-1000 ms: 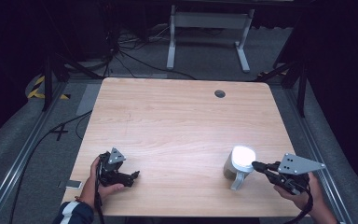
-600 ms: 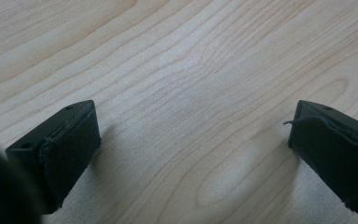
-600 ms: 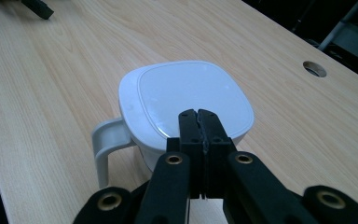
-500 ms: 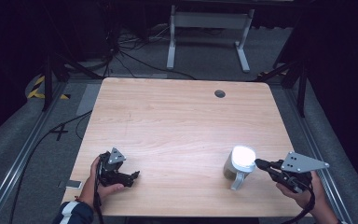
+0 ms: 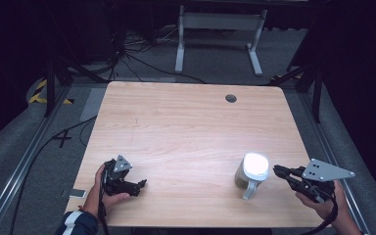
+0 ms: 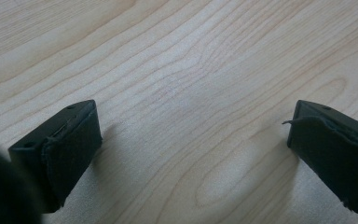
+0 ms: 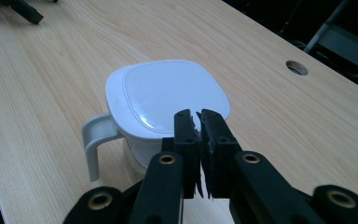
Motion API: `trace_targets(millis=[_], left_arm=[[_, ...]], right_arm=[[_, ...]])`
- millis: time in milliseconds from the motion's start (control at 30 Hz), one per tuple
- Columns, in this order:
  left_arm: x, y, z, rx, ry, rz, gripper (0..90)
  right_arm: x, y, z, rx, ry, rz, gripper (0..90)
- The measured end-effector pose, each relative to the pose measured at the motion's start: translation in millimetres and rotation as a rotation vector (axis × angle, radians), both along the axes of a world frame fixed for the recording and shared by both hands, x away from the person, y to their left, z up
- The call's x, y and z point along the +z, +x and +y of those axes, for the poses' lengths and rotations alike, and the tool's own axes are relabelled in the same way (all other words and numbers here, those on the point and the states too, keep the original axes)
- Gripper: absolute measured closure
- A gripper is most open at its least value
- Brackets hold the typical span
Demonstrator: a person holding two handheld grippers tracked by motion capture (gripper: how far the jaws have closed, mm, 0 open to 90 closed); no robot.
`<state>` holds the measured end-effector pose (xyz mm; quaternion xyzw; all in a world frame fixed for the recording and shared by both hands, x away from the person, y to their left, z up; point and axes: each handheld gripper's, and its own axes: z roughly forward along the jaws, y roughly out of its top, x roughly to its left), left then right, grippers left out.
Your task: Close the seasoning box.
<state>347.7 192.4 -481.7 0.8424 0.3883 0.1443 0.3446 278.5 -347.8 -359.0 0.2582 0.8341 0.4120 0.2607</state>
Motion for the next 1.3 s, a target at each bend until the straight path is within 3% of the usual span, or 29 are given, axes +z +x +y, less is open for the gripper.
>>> trace_targets(millis=[333,367,433,600,633,800,967,1067,1167,1200,1300], left_arm=[[0.0,0.0,0.0,0.0,0.0,0.0,3.1],[0.0,0.0,0.0,0.0,0.0,0.0,3.1],[0.0,0.0,0.0,0.0,0.0,0.0,3.1],[0.0,0.0,0.0,0.0,0.0,0.0,3.1],[0.0,0.0,0.0,0.0,0.0,0.0,3.1],[0.0,0.0,0.0,0.0,0.0,0.0,3.1],[0.0,0.0,0.0,0.0,0.0,0.0,3.1],[0.1,-0.3,0.0,0.003,0.002,0.0,3.2],[0.0,-0.3,0.0,0.003,0.001,0.0,3.2],[0.1,-0.3,-0.1,0.003,0.001,0.0,3.2],[0.7,-0.4,0.5,-0.003,0.008,0.004,3.2]], right_arm=[[-5.9,-6.1,-12.1,-0.023,-0.043,0.014,72.3],[-8.9,-6.5,-15.2,-0.033,-0.054,0.013,65.2],[-10.9,-6.4,-17.1,-0.036,-0.057,0.017,63.4],[-28.9,-2.9,-28.5,-0.075,-0.087,0.042,46.2],[-36.3,-1.4,-34.6,-0.084,-0.074,0.055,40.6],[-59.3,2.9,-52.2,-0.14,-0.039,0.104,31.6],[-88.6,6.4,-70.7,-0.187,0.023,0.181,28.6],[-97.8,6.0,-73.3,-0.189,-0.003,0.194,28.2],[-106.7,7.4,-76.0,-0.196,0.008,0.232,26.2],[-108.2,8.3,-78.1,-0.205,0.039,0.248,26.1],[-108.4,9.4,-78.4,-0.226,0.035,0.244,24.8]])
